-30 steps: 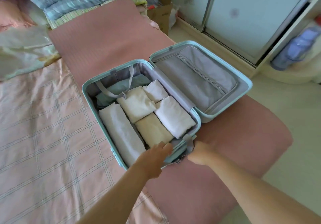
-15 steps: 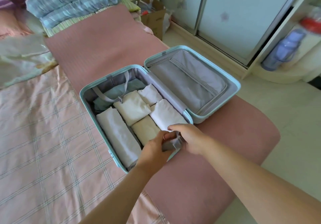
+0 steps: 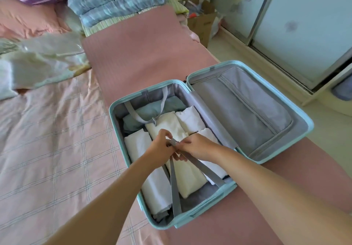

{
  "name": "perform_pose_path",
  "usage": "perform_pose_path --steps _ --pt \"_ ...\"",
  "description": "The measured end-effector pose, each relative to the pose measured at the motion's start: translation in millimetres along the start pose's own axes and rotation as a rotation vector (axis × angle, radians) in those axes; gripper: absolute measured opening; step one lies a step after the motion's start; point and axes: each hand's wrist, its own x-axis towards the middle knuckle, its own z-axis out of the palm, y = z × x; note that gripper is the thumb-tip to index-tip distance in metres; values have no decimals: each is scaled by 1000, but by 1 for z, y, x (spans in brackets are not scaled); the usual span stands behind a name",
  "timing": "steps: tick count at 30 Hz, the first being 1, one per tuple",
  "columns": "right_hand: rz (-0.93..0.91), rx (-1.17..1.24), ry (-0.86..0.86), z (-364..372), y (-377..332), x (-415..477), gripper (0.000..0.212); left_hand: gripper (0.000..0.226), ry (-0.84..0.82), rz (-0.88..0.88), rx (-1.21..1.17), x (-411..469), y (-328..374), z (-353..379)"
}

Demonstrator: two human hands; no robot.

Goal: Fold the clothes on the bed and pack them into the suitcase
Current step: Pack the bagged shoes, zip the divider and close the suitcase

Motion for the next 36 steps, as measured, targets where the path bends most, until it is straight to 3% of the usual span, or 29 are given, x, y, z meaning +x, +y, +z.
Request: perform_pose_path --steps 4,6,8,10,13,15,17,19,24,27,32,36 --pt "-49 116 51 1 6 34 9 56 -141 -122 214 29 -8 -28" --pt "-56 215 152 4 11 46 9 55 -194 -115 228 42 -6 -43" --pt "-71 267 295 7 15 56 15 32 64 40 307 60 -6 -56" --pt "-74 415 392 10 14 65 17 30 344 158 547 83 -11 -69" --pt "-73 551 393 13 6 76 15 28 320 80 909 107 -23 -79" --pt "-63 671 334 17 0 81 16 18 294 68 1002 115 -25 -82" --pt "-41 644 342 20 -3 84 17 15 279 134 828 115 -23 -84" --pt "-36 583 392 23 -5 85 18 15 231 171 509 110 -18 -82" --pt "-5 778 298 26 -16 78 19 15 201 164 77 91 -4 -82" --pt "-18 812 305 30 -24 76 20 15 183 157 79 85 -4 -82" --pt "-138 509 536 31 -23 82 25 21 140 200 195 86 -10 -81" --pt "-159 403 537 35 -21 82 23 34 71 188 246 88 -14 -84"
